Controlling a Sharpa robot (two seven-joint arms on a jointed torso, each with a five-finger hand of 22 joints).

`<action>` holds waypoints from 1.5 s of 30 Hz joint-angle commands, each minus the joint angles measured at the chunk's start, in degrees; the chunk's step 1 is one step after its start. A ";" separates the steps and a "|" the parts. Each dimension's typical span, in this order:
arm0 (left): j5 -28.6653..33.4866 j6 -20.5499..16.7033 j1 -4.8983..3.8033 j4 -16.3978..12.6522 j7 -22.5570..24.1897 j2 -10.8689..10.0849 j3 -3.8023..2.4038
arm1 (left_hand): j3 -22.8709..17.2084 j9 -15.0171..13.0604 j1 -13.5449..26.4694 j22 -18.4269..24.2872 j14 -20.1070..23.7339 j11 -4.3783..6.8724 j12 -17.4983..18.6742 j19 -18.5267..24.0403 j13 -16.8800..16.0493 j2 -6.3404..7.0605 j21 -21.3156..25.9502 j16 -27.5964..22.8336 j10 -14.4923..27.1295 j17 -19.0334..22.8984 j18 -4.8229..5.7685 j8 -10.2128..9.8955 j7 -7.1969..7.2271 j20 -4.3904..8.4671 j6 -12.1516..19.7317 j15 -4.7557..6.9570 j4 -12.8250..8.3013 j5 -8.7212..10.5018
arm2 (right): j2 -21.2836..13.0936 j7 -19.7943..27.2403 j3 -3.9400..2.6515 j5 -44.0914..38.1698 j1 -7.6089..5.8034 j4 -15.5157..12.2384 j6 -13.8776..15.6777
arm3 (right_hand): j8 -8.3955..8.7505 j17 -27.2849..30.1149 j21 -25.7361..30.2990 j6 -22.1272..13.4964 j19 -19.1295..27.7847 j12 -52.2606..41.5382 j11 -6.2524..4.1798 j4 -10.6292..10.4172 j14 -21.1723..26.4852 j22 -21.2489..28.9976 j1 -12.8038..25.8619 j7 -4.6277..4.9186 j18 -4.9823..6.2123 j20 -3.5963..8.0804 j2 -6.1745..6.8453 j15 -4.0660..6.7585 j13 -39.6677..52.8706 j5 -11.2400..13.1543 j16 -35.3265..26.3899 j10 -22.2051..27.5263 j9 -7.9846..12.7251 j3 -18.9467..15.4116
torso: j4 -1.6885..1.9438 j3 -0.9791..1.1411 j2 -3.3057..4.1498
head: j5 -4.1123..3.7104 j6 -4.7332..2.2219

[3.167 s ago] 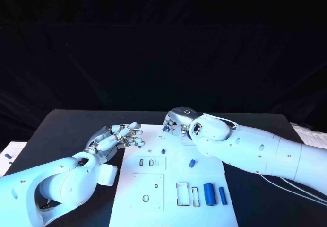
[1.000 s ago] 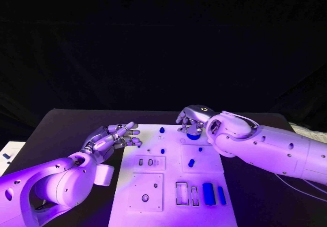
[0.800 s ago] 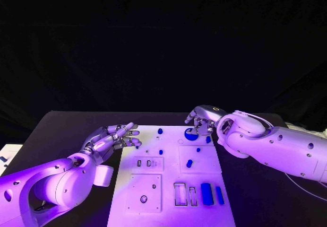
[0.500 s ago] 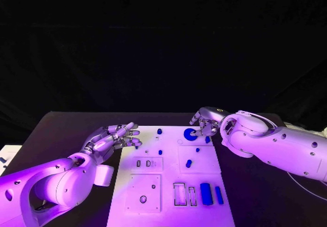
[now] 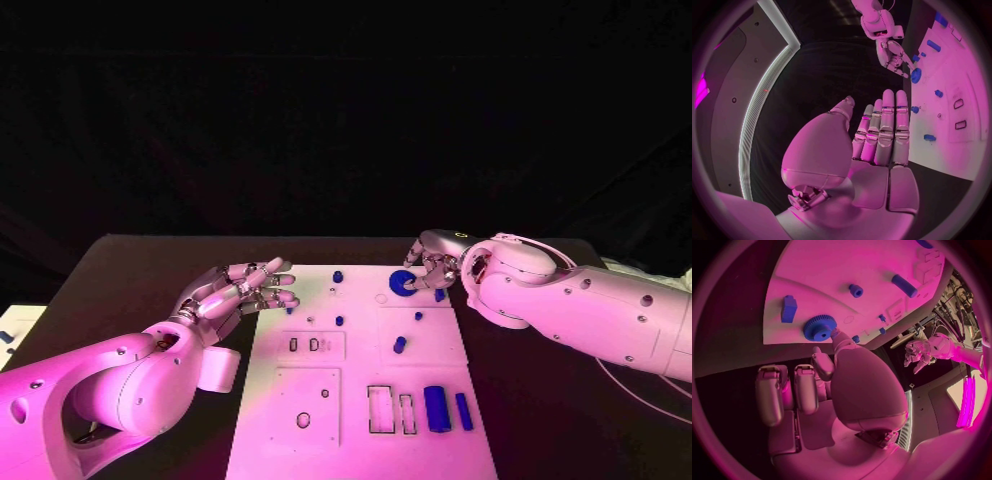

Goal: Assemble the parts on the task board

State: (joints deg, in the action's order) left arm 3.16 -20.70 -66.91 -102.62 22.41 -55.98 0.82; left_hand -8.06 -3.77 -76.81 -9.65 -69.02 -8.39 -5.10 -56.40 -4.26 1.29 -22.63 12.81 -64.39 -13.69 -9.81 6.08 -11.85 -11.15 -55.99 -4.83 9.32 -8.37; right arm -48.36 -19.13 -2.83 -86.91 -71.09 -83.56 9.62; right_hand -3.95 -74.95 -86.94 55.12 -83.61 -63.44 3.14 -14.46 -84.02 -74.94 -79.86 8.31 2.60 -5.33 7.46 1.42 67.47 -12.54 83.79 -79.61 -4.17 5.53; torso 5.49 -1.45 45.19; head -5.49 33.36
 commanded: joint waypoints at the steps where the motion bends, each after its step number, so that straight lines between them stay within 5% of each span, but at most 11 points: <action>1: -0.04 1.24 -0.06 -0.01 0.15 0.14 -0.04 | 0.07 0.03 -0.64 0.07 -0.01 -0.14 0.20 -0.42 -0.04 -0.09 -0.15 -0.39 0.16 -0.07 -0.57 -0.23 -0.41 -0.11 0.09 -0.27 -0.38 0.16 | 0.42 -0.57 0.00 0.10 0.14 0.54 -2.74 | -0.37 -4.18 -0.56 0.35 -1.88 -2.70 0.01 -0.07 -3.99 -8.94 -0.55 -0.02 -1.16 -0.14 -0.02 -0.47 2.51 -0.10 1.10 -1.13 -0.10 -0.61 | 0.10 0.01 0.01 | -0.03 0.16; 17: -0.04 1.34 -0.06 0.08 0.12 0.27 -0.04 | 0.07 0.03 -0.64 0.07 -0.01 -0.14 0.20 -0.42 -0.04 -0.09 -0.15 -0.39 0.16 -0.07 -0.57 -0.23 -0.41 -0.11 0.09 -0.27 -0.38 0.16 | 2.21 -1.28 0.06 -0.39 0.47 2.68 -3.54 | -0.51 -5.95 -0.91 0.67 -2.44 -6.07 0.11 -0.20 -4.26 -9.76 -0.66 0.04 -1.34 -0.26 -0.56 -0.60 5.82 0.07 2.02 -2.01 -0.12 -0.99 | 0.13 -0.02 -0.01 | -0.10 0.28; 28: -0.04 1.42 -0.06 0.11 0.06 0.28 -0.04 | 0.07 0.03 -0.64 0.07 -0.01 -0.14 0.20 -0.42 -0.04 -0.09 -0.15 -0.39 0.16 -0.07 -0.57 -0.23 -0.41 -0.11 0.09 -0.27 -0.38 0.16 | 2.88 -1.66 0.10 -2.42 0.77 3.10 -3.56 | -1.56 -6.27 -1.06 2.84 -2.67 -8.59 -0.15 0.42 -4.25 -10.14 -1.37 -0.30 -1.42 -0.20 -2.04 -0.45 8.26 0.06 2.19 -2.88 -0.48 -0.61 | 0.20 -0.03 -0.01 | -0.15 0.42; 36: -0.04 1.49 -0.06 0.14 0.00 0.23 -0.04 | 0.07 0.03 -0.64 0.07 -0.01 -0.14 0.20 -0.42 -0.04 -0.09 -0.15 -0.39 0.16 -0.07 -0.57 -0.23 -0.41 -0.11 0.09 -0.27 -0.38 0.16 | 2.57 -2.24 0.11 -9.90 1.24 2.59 -3.39 | -3.98 -6.77 -1.48 7.71 -3.43 -11.91 -1.57 2.67 -4.32 -11.18 -4.02 -1.97 -1.66 0.72 -3.54 0.71 11.18 5.74 2.40 -4.40 -1.75 1.51 | 0.18 -0.06 -0.03 | -0.07 0.56; 45: -0.04 1.69 -0.06 0.14 -0.05 0.20 -0.04 | 0.07 0.03 -0.64 0.07 -0.01 -0.14 0.20 -0.42 -0.04 -0.09 -0.15 -0.39 0.16 -0.07 -0.57 -0.23 -0.41 -0.11 0.09 -0.27 -0.38 0.16 | 2.29 -2.03 0.12 -13.65 1.69 1.23 -1.53 | -4.15 -7.14 -1.69 8.15 -3.82 -12.22 -1.84 3.39 -4.38 -11.71 -4.45 -2.22 -1.78 1.07 -3.70 0.99 11.60 5.70 2.56 -4.56 -2.01 2.47 | 0.25 -0.03 -0.04 | -0.09 0.64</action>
State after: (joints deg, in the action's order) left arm 3.16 -20.34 -66.91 -102.41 22.19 -55.85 0.82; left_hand -8.06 -3.77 -76.81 -9.65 -69.02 -8.39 -5.10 -56.40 -4.26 1.29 -22.63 12.81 -64.39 -13.67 -9.81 6.08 -11.85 -11.15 -55.99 -4.83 9.32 -8.37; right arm -46.00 -20.27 -3.03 -96.73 -69.84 -82.26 8.26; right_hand -8.00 -74.91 -88.27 61.98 -83.90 -75.61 1.66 -11.18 -84.13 -74.91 -82.75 7.00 1.70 -4.60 5.19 1.97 74.93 -6.51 86.11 -83.87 -5.22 7.87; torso 5.69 -1.50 45.16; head -5.55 33.96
